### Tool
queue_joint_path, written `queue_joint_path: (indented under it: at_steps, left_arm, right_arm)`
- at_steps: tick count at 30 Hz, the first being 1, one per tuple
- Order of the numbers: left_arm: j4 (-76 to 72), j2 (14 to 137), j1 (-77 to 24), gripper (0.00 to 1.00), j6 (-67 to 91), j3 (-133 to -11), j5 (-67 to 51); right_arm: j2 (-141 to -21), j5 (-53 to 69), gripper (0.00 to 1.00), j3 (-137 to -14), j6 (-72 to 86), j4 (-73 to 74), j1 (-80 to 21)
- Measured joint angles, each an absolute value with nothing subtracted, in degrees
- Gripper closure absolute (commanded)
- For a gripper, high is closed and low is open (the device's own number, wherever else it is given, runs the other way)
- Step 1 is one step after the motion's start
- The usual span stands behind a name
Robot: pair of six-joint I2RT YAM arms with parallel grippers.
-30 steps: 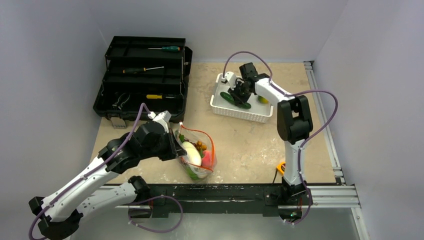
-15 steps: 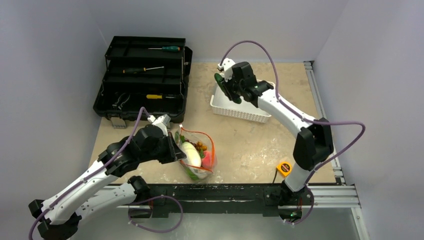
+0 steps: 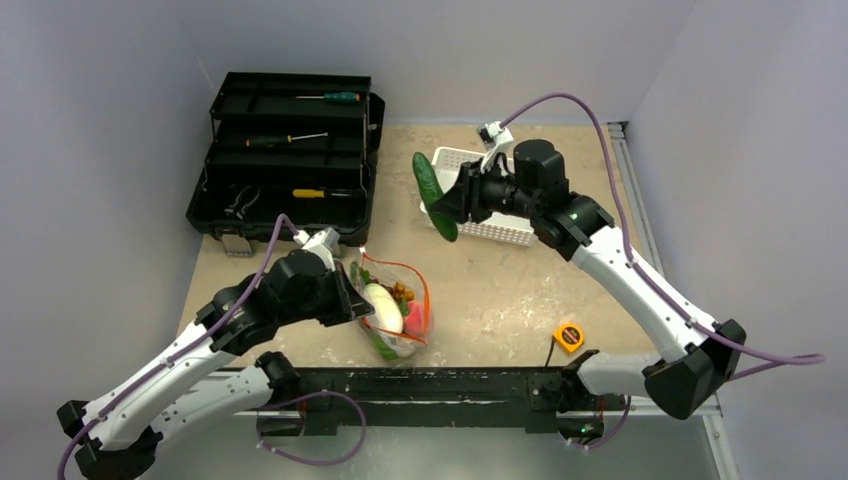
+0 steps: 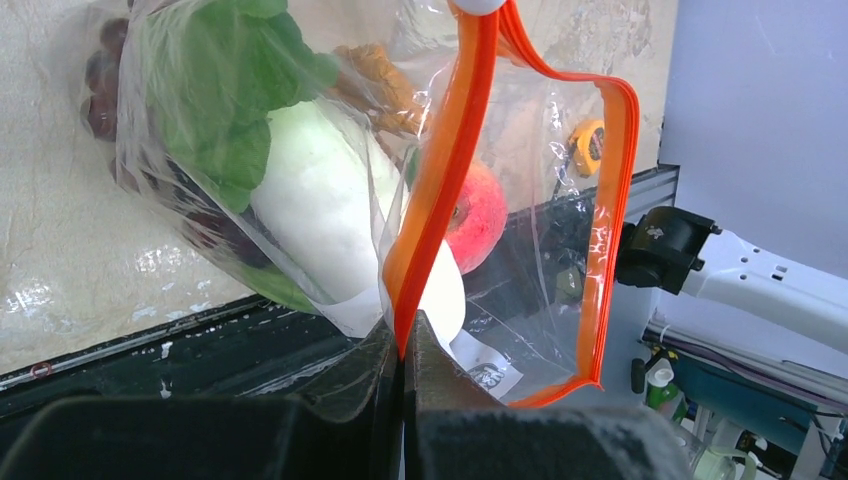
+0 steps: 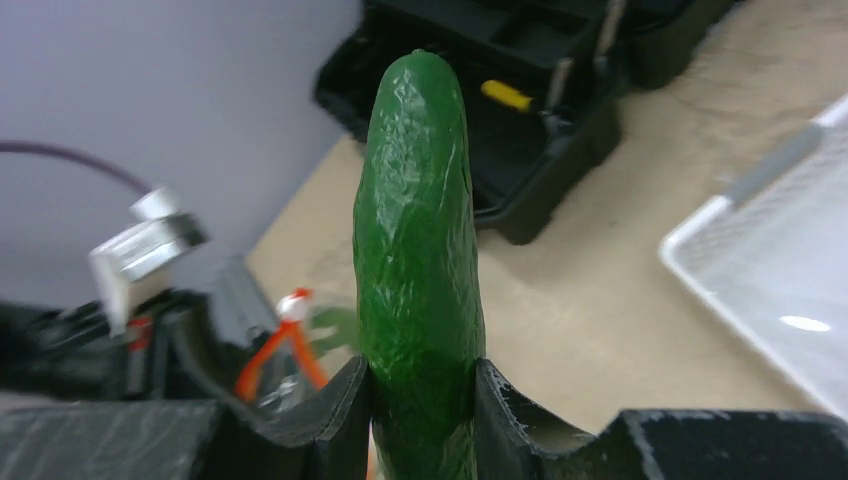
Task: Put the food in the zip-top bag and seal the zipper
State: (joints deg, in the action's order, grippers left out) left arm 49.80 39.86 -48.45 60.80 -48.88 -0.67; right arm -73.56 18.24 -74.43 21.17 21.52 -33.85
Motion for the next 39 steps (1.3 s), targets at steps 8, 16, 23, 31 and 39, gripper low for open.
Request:
queue_joint_path:
  at_steps: [8, 16, 23, 31, 39]
  left_arm:
    - [49.8, 38.8, -48.4, 1.00, 61.1, -48.9, 0.3]
    - [49.8, 37.7, -48.4, 1.00, 62.0, -48.9, 1.1]
    - [49.8, 38.2, -48.4, 1.00, 62.0, -48.9, 1.5]
    - [49.8, 38.7, -48.4, 1.00, 61.8, -48.9, 1.8]
    - [49.7, 38.7, -48.4, 1.00, 61.7, -48.9, 1.7]
  right_arm:
    - [-70.7, 33.3, 1.00, -74.1, 29.7, 23.8, -40.0]
    - [-72.9, 33.4, 1.00, -77.1, 31.3, 32.5, -49.1]
    - [-81.7, 27.4, 1.00, -86.1, 30.4, 43.3, -56.7]
    - [-89.8, 20.6, 1.00, -90.7, 29.1, 53.9, -58.6]
    - [-89.7, 18.1, 1.00, -92.2, 28.4, 58.4, -58.7]
